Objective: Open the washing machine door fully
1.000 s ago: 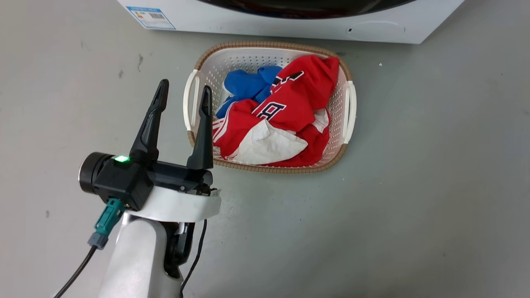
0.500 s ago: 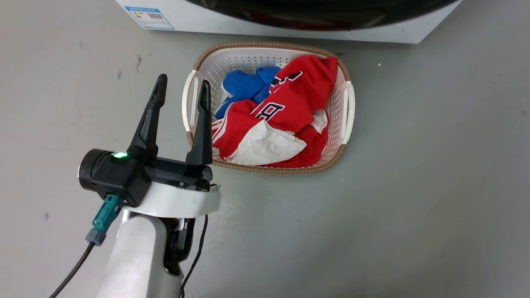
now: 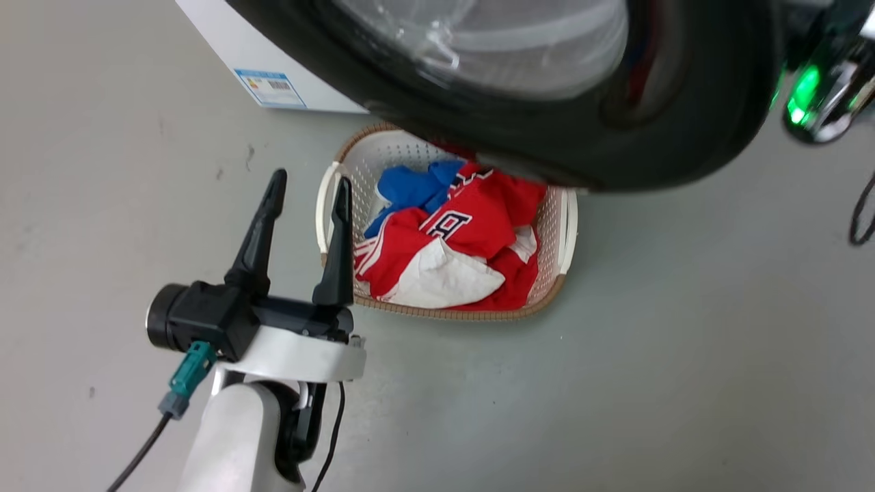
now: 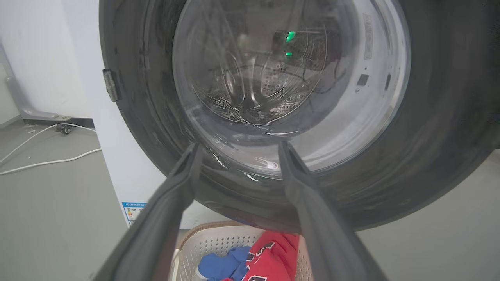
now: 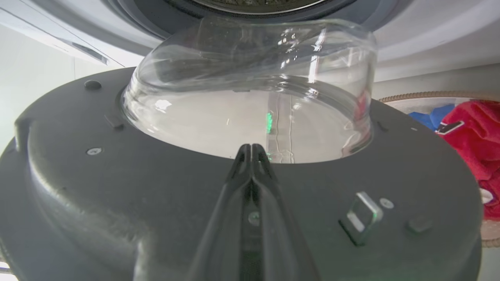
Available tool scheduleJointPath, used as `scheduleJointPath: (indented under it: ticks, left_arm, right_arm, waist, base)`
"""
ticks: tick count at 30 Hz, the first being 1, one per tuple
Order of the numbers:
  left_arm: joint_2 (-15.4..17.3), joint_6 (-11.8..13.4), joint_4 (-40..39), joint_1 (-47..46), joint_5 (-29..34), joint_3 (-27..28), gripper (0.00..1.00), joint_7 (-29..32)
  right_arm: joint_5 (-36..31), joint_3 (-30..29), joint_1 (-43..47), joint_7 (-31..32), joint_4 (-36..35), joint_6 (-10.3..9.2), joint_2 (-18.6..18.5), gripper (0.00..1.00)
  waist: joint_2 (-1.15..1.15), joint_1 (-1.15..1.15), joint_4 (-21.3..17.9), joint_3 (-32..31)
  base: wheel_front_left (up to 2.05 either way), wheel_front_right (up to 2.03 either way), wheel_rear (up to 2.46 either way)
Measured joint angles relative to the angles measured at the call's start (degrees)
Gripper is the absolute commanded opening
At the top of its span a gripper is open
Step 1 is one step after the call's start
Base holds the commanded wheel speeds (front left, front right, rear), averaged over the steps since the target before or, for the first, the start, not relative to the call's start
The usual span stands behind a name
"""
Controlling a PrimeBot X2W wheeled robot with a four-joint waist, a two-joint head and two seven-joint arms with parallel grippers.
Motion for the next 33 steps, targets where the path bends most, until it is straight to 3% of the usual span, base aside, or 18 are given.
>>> scheduleJointPath:
  ticks: [16,28,33]
  left_arm:
    - [0.00,-0.54,3.38,6.80,-0.65,-3.04,1.00,0.01]
    - [-0.01,-1.05,4.70,9.15,-0.53,-3.42,1.00,0.01]
    - [-0.01,-1.43,5.21,9.98,0.04,-2.97,1.00,0.01]
  right_arm:
    - [4.92,8.54,22.16,2.23,-16.72,0.00,4.37,0.00]
    - [6.27,17.82,29.59,-3.79,-24.36,0.00,7.98,0.00]
    - [6.69,18.42,31.74,-8.62,-25.26,0.00,7.35,0.00]
  waist:
    - [0.00,-0.01,3.91,-11.72]
    - [0.00,-0.01,6.49,-17.11]
    - [0.00,-0.01,6.26,-18.41]
  base:
    - [0.00,0.00,0.00]
    - [0.00,0.00,0.00]
    - [0.00,0.00,0.00]
